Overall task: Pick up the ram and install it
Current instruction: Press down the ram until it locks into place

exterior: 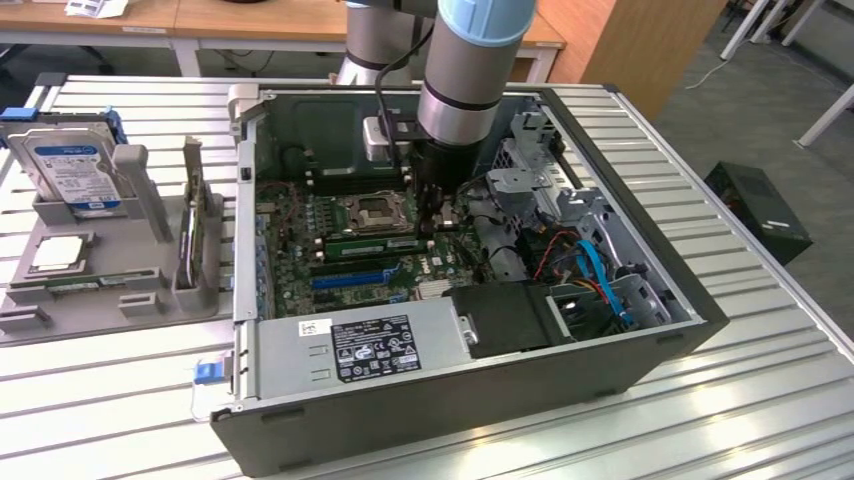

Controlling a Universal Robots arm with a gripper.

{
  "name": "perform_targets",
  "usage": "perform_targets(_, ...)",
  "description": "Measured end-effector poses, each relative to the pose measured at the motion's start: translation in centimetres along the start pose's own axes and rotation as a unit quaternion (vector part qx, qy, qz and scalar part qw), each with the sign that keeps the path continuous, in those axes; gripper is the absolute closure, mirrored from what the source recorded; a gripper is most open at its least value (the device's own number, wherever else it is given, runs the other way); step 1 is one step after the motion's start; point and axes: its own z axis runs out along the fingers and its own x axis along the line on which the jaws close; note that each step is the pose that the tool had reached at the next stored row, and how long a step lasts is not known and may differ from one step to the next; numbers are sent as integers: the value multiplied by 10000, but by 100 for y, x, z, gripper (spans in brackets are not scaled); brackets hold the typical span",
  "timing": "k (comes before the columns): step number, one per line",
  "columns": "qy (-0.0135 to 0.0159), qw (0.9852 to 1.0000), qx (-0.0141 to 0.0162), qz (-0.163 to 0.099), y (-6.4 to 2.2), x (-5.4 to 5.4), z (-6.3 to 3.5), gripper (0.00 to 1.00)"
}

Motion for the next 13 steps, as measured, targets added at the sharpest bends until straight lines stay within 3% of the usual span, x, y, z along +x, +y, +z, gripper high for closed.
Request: perform_targets(13,1,10000,0,0,-1,2,24,89)
